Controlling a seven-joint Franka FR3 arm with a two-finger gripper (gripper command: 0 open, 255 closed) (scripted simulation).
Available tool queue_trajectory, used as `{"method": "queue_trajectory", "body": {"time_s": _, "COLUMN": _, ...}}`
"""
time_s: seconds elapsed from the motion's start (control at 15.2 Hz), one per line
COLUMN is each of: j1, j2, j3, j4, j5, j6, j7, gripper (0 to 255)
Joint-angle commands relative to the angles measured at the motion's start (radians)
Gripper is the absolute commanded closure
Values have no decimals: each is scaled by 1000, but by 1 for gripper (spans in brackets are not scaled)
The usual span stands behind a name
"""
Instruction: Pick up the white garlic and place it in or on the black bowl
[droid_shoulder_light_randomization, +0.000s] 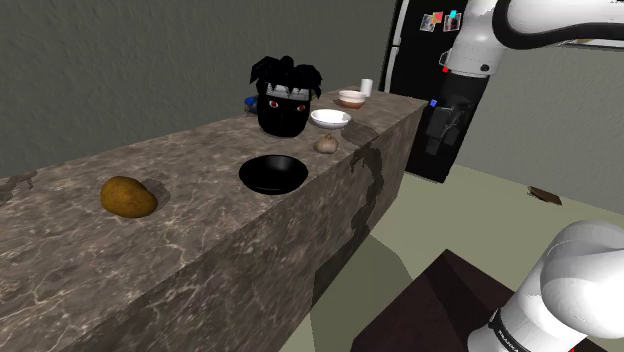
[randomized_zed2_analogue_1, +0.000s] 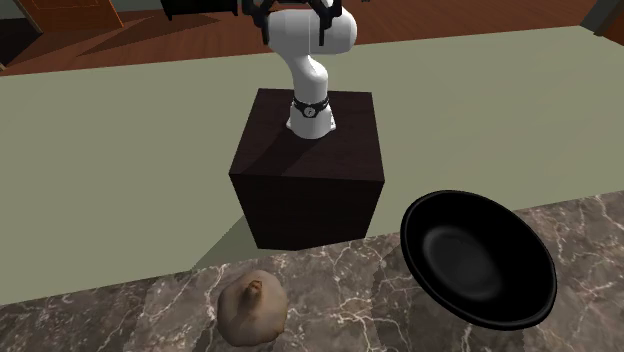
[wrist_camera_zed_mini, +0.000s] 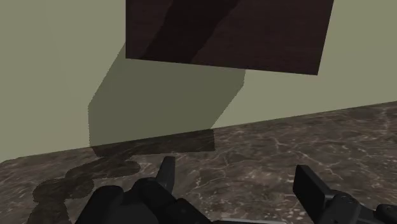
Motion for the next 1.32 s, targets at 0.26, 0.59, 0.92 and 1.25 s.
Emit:
{"method": "queue_trajectory", "body": {"time_s": 0.26, "j1": -11, "j2": 163, "j3": -25, "j4": 76, "j5": 70, "j6": 78, "j7": 58, "gripper": 0}}
{"method": "queue_trajectory", "body": {"time_s": 0.59, "j1": -17, "j2": 363, "j3": -64, "j4": 192, "j5": 166, "j6": 152, "j7": 111, "gripper": 0}}
{"method": "queue_trajectory", "body": {"time_s": 0.92, "j1": -23, "j2": 559, "j3": -109, "j4": 328, "j5": 277, "j6": 198, "j7": 146, "gripper": 0}}
{"method": "queue_trajectory", "body": {"time_s": 1.25, "j1": -39, "j2": 755, "j3": -150, "j4": 484, "j5": 406, "j6": 215, "j7": 169, "gripper": 0}}
